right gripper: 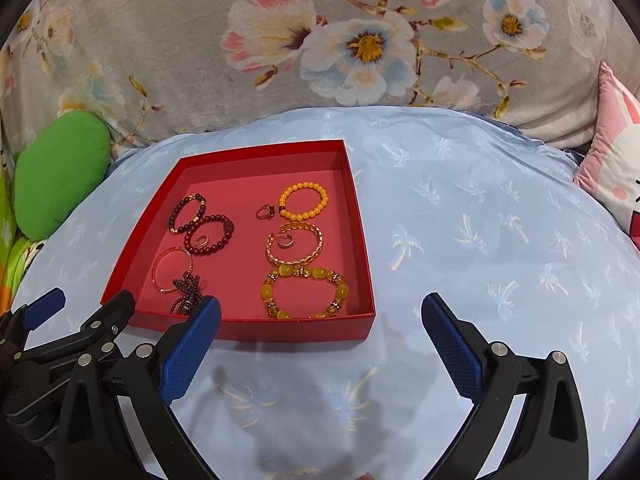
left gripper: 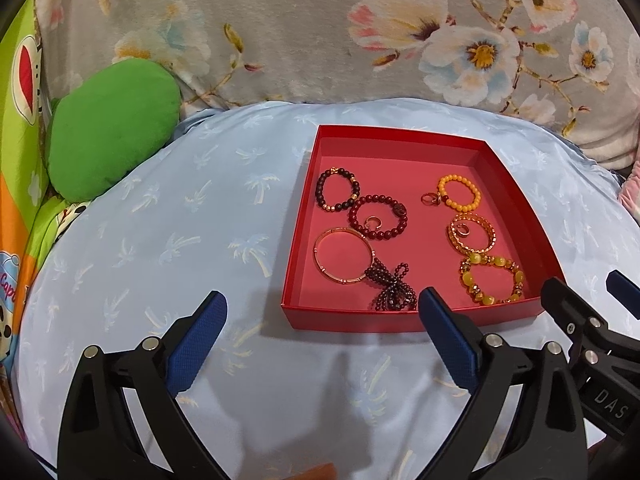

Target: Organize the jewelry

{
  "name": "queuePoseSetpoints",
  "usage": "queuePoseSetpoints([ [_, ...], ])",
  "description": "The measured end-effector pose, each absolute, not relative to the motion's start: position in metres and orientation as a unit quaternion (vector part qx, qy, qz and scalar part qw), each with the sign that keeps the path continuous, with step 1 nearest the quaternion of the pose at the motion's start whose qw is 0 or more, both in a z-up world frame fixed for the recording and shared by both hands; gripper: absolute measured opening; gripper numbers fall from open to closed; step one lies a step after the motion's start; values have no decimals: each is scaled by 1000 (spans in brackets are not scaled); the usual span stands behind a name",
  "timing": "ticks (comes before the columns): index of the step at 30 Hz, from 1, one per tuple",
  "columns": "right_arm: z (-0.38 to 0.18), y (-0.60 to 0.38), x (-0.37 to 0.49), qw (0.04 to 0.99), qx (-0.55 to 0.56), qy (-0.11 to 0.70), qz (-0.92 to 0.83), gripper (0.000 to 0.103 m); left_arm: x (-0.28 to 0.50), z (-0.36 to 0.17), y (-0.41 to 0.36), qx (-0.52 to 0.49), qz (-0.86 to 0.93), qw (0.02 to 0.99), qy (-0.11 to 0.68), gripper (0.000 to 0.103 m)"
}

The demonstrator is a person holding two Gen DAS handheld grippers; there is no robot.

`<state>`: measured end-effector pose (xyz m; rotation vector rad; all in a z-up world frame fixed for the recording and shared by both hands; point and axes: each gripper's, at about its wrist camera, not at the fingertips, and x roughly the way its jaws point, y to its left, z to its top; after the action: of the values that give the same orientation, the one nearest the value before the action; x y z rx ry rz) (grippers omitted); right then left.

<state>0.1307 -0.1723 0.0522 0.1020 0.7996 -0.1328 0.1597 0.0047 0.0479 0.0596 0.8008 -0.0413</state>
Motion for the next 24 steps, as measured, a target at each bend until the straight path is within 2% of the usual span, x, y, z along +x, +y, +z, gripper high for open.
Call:
queuePoseSetpoints([
  [24,45,-175,124,913,51,400,-67,97,153,42,5,19,-24,918,395,92],
])
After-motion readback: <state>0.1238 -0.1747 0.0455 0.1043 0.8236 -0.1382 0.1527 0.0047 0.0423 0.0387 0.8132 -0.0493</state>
